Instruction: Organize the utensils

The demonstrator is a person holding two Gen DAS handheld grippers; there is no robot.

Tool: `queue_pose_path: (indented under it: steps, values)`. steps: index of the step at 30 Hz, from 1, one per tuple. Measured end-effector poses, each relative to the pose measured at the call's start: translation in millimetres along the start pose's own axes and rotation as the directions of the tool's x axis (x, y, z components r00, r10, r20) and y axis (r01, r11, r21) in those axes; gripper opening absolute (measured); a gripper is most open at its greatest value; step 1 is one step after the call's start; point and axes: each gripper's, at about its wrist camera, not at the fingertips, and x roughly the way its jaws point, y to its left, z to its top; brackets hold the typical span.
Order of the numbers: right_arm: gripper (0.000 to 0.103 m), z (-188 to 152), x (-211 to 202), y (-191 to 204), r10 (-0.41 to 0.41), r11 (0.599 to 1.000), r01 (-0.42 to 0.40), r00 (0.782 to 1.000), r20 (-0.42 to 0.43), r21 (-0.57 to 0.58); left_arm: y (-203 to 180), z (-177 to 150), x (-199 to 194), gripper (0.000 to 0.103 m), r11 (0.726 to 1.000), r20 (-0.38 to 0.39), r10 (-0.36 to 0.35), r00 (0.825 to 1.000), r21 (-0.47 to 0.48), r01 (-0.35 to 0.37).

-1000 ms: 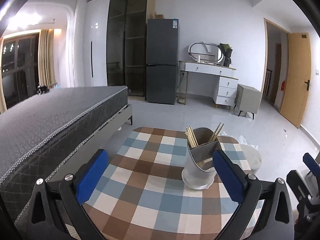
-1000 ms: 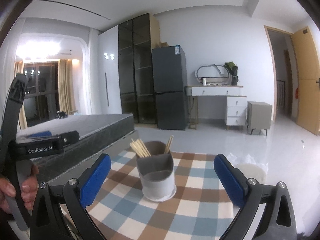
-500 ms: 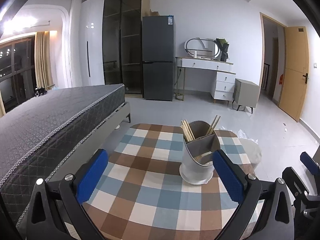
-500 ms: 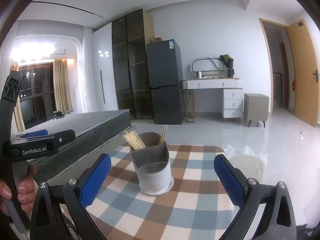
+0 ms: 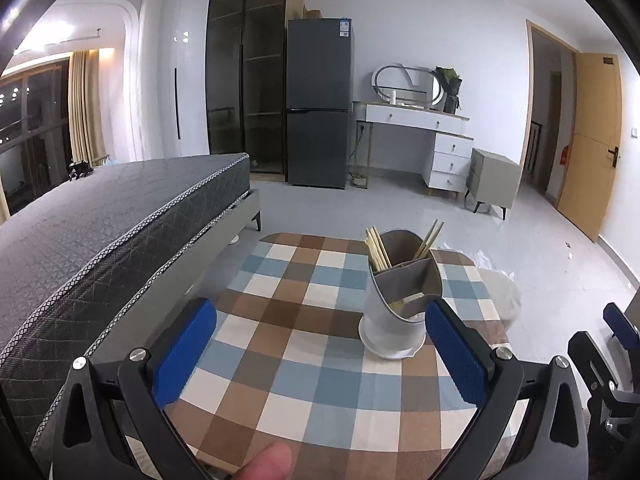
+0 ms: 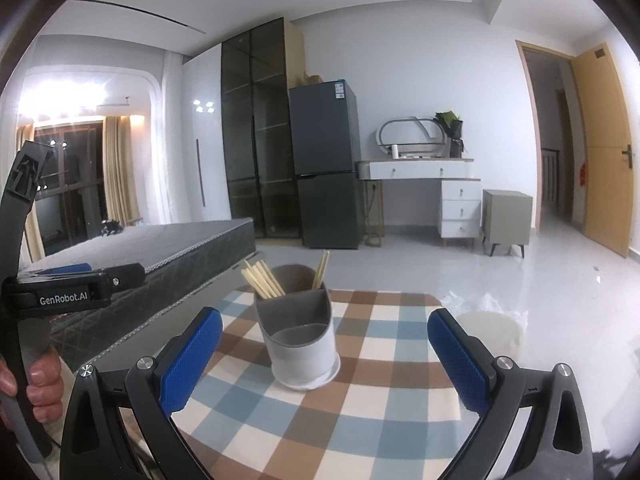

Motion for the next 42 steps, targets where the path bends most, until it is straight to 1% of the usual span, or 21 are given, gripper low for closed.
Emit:
queue_pose_path:
  steps: [3, 6, 10, 16, 42]
  values:
    - [0.103, 1.2, 0.5, 0.9, -0.003, 1.000, 0.003, 1.000, -0.002, -0.007, -0.5, -0.8, -5.0, 0.102, 1.000, 0.030, 0.002, 1.000, 0.011, -0.002]
    - [0.103, 1.4, -0.4, 2.2, -0.002, 1.000, 0.002, 1.000, -0.001, -0.014, 1.8, -0.4, -6.0, 0.102, 1.000, 0.037, 0.003, 0.999, 0.002, -0.003]
    - [0.103, 1.2, -0.6, 2.2, -0.003, 1.000, 0.003, 1.000, -0.003, -0.019, 5.5, 0.6, -4.1, 0.102, 1.000, 0.030, 0.001, 1.000, -0.015, -0.001]
    - [0.103, 1.4, -0.8, 2.3, -0.004, 1.000, 0.004, 1.000, -0.003, -0.020, 5.9, 1.1, -4.6, 0.102, 1.000, 0.029, -0.003, 1.000, -0.006, 0.003]
    - [0.103, 0.8, -2.1, 3.1, -0.014, 1.000, 0.014, 1.000, -0.008, -0.017, 10.0, 2.0, -3.0, 0.102, 0.999, 0.004, -0.015, 1.000, -0.036, 0.015]
